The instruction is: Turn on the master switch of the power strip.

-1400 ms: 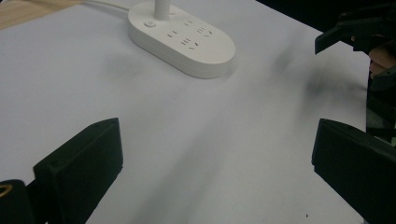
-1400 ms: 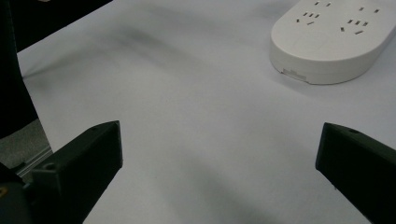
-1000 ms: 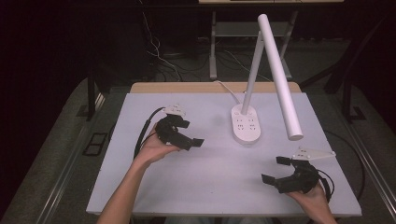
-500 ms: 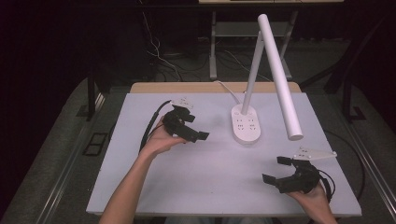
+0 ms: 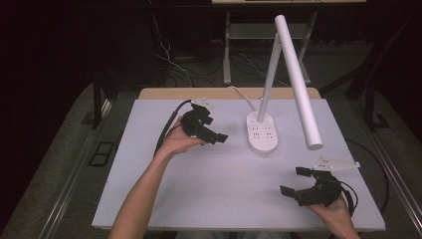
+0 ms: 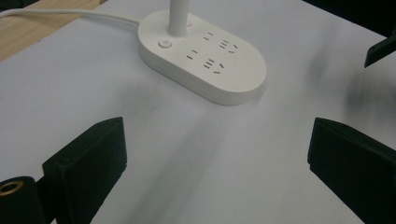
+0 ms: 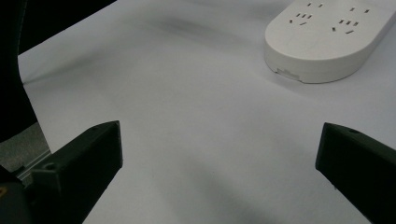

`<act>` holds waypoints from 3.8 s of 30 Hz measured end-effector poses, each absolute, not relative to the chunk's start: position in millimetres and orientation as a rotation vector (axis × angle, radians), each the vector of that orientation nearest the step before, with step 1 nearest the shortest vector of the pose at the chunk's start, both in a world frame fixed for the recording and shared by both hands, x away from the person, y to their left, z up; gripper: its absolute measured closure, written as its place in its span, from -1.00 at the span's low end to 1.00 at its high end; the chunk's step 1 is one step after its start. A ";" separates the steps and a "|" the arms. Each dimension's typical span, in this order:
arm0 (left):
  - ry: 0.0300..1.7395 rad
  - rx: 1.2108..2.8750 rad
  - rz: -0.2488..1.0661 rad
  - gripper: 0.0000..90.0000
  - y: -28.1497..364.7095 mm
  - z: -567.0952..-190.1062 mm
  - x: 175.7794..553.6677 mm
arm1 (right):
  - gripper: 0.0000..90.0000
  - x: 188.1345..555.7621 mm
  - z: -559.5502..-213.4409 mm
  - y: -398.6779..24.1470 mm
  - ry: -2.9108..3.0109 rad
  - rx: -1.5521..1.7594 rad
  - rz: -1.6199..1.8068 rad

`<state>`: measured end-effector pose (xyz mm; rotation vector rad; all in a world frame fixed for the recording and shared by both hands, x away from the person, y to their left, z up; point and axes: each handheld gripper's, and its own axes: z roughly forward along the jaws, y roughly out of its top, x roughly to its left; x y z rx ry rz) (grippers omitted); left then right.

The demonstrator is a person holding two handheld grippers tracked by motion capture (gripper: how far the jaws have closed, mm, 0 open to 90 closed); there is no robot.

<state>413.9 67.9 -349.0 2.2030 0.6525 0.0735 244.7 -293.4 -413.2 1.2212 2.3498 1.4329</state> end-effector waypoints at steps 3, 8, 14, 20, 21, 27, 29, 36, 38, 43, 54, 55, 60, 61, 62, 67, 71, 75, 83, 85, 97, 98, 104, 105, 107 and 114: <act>0.648 2.212 0.076 -0.92 63.7 -347.2 418.4 | -1.00 244.9 -413.4 -294.0 2.348 1.218 1.433; 0.650 2.220 0.072 -0.90 57.0 -345.2 425.4 | -1.00 245.1 -413.5 -294.6 2.345 1.220 1.435; 0.635 2.255 0.065 -0.86 49.1 -346.0 435.3 | -1.00 245.3 -413.9 -294.3 2.348 1.221 1.435; 0.660 2.234 0.058 -0.77 43.0 -345.6 444.2 | -1.00 245.4 -413.7 -295.1 2.346 1.228 1.437; 0.663 2.235 0.053 -0.75 42.6 -345.3 445.3 | -1.00 244.9 -413.5 -295.1 2.347 1.235 1.439; 0.677 2.229 0.055 -0.65 37.2 -344.5 454.4 | -1.00 245.2 -413.7 -296.0 2.343 1.231 1.439; 0.687 2.226 0.055 -0.59 35.5 -343.7 457.4 | -1.00 245.2 -413.6 -296.2 2.342 1.230 1.439; 0.697 2.204 0.064 -0.38 30.2 -344.1 466.8 | -1.00 245.1 -413.9 -296.1 2.346 1.230 1.436; 0.702 2.190 0.058 -0.31 29.2 -345.1 469.1 | -1.00 245.1 -413.9 -296.2 2.347 1.233 1.435; 0.723 2.155 0.052 -0.18 27.8 -347.0 476.2 | -1.00 245.7 -414.2 -296.7 2.343 1.227 1.437; 0.758 2.099 0.023 -0.04 19.9 -351.5 485.7 | -1.00 246.1 -414.7 -296.3 2.345 1.228 1.436; 0.759 2.095 0.019 -0.03 18.8 -352.3 486.2 | -1.00 246.3 -414.8 -296.1 2.346 1.229 1.434; 0.775 2.068 0.031 0.12 14.2 -357.0 489.4 | -1.00 246.9 -415.1 -295.7 2.350 1.225 1.430; 0.774 2.079 0.034 0.16 14.4 -357.6 490.2 | -1.00 247.0 -415.1 -295.7 2.351 1.224 1.430; 0.787 2.062 0.036 0.19 12.6 -359.1 490.3 | -1.00 247.0 -415.2 -295.7 2.352 1.226 1.429; 0.815 2.057 0.042 0.31 8.7 -364.1 492.2 | -1.00 247.4 -415.6 -295.6 2.352 1.219 1.428; 0.839 2.017 0.023 0.45 5.4 -369.7 495.1 | -1.00 247.5 -415.8 -295.3 2.356 1.221 1.428; 0.863 1.980 0.002 0.66 0.3 -375.7 497.7 | -1.00 247.7 -416.0 -294.5 2.365 1.220 1.422; 0.949 1.924 -0.029 0.98 -11.1 -391.4 502.2 | -1.00 248.4 -415.9 -294.5 2.367 1.215 1.427; 0.955 1.922 -0.028 0.99 -13.9 -395.3 503.0 | -1.00 248.7 -416.2 -294.3 2.368 1.209 1.425; 1.035 1.879 -0.058 0.99 -23.6 -412.1 507.5 | -1.00 249.0 -416.2 -294.3 2.369 1.208 1.427; 1.041 1.876 -0.061 0.99 -23.5 -413.5 508.4 | -1.00 249.0 -416.2 -294.4 2.369 1.208 1.427; 1.072 1.861 -0.059 0.99 -24.4 -420.4 511.4 | -1.00 249.3 -415.9 -294.9 2.369 1.214 1.431; 1.072 1.871 -0.059 0.99 -24.7 -421.4 511.5 | -1.00 249.3 -415.8 -294.9 2.370 1.214 1.431; 1.091 1.855 -0.063 0.99 -27.7 -423.9 511.2 | -1.00 249.4 -415.8 -294.7 2.371 1.213 1.430; 1.107 1.836 -0.073 0.99 -34.6 -429.1 510.9 | -1.00 249.6 -415.8 -294.9 2.370 1.214 1.432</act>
